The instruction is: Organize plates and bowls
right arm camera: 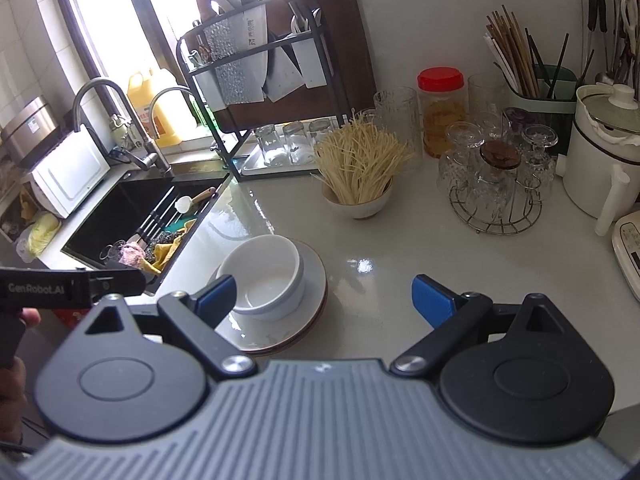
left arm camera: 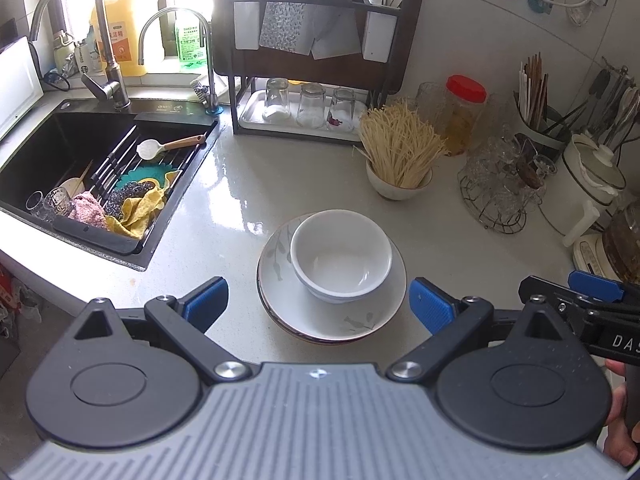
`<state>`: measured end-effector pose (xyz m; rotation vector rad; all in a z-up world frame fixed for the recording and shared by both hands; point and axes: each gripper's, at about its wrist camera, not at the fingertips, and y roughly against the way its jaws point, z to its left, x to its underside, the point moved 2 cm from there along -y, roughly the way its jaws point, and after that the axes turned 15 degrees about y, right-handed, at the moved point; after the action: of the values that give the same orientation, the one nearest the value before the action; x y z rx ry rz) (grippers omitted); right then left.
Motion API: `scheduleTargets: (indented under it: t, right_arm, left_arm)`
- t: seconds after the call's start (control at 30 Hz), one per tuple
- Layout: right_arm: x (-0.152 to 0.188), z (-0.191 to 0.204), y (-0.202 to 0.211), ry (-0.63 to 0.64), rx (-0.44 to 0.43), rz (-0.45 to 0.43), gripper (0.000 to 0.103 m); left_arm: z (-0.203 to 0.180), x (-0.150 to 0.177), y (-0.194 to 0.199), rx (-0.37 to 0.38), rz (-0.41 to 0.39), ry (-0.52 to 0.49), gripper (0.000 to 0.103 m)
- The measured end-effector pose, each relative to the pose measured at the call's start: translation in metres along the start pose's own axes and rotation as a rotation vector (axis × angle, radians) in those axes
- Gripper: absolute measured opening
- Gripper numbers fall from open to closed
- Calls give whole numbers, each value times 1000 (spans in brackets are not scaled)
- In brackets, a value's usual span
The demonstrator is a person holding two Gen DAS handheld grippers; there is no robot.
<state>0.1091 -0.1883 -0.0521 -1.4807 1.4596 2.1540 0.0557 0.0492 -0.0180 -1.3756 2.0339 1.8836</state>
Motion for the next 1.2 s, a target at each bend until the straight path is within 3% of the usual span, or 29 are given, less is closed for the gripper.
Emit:
scheduleTargets:
  t: [1.2]
  right_arm:
    - [2, 3, 5, 17, -5, -5, 96]
  left_arm:
    - [-3, 6, 10, 1, -16, -17, 99]
